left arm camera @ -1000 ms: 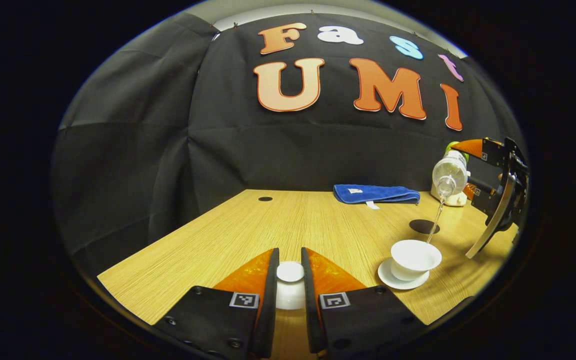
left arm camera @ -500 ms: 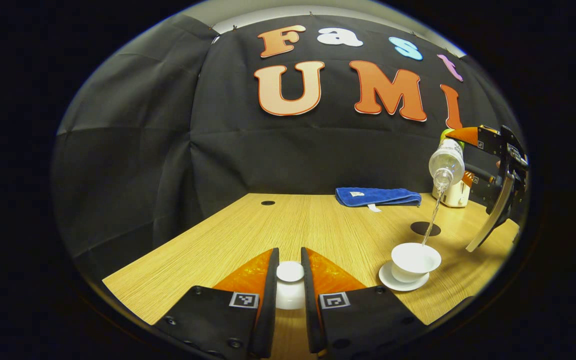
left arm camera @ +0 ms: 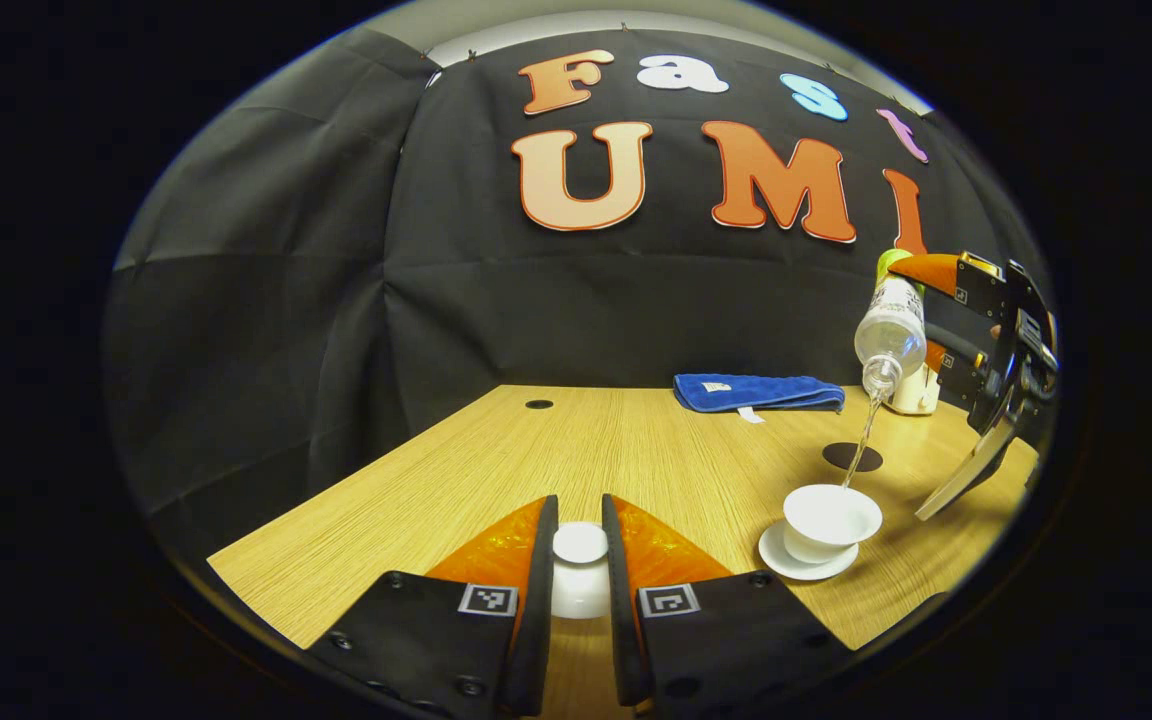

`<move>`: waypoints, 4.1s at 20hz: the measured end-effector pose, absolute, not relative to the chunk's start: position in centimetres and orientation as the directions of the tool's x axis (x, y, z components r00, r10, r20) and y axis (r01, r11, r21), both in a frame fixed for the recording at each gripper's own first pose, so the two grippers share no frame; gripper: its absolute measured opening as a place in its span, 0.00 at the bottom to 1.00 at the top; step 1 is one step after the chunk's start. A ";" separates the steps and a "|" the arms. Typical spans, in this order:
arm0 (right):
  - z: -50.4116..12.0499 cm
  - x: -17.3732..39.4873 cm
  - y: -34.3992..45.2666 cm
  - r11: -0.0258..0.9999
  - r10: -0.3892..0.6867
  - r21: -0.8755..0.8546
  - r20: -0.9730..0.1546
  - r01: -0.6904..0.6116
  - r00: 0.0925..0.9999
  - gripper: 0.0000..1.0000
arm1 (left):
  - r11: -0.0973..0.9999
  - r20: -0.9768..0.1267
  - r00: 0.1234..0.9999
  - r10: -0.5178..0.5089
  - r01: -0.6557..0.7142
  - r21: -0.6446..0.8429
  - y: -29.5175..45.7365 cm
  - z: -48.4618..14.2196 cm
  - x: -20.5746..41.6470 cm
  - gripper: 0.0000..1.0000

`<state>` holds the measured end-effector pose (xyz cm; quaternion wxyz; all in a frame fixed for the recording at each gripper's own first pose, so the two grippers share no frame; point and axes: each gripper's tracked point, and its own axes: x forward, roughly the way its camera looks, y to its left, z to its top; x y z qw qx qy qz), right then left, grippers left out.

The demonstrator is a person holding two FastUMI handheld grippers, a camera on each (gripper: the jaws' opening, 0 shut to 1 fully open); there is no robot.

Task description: Open the teacup lid with one hand, grasp the water bottle and pour water into the teacup with the other hand; after pouring, place the water bottle on the coaster and then close the teacup lid.

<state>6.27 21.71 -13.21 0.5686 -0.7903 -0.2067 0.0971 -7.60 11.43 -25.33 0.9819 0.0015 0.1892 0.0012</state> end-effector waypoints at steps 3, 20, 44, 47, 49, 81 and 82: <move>-14.4 5.7 22.1 -0.304 0.467 -0.924 0.069 0.233 0.882 0.63 | 1.000 -0.375 0.927 0.004 -0.001 0.008 11.5 -25.4 -7.6 0.30; -18.5 3.6 23.9 -0.335 0.514 -0.926 -0.023 0.176 0.858 0.63 | 1.000 -0.367 0.930 -0.020 0.023 0.004 10.5 -24.9 -8.0 0.28; -20.3 11.0 13.3 0.850 0.316 -0.334 -0.296 -0.407 0.902 0.64 | 0.989 -0.275 0.950 -0.145 0.138 -0.044 2.6 -20.5 -7.2 0.30; -21.5 11.3 13.0 0.892 0.324 -0.202 -0.338 -0.405 0.884 0.64 | 0.989 -0.270 0.952 -0.144 0.134 -0.055 2.3 -20.3 -7.1 0.30; -22.7 11.3 13.4 0.912 0.332 -0.109 -0.376 -0.397 0.865 0.64 | 0.989 -0.260 0.954 -0.150 0.138 -0.061 2.0 -19.9 -7.1 0.30; -27.9 5.7 13.1 0.904 0.427 0.239 -0.511 -0.354 0.746 0.98 | 0.955 -0.341 0.891 -0.298 0.277 -0.111 -6.9 -24.4 -4.9 0.30; -27.4 5.2 13.0 0.902 0.431 0.234 -0.502 -0.362 0.750 0.98 | 0.955 -0.349 0.889 -0.298 0.281 -0.099 -7.1 -24.8 -4.9 0.30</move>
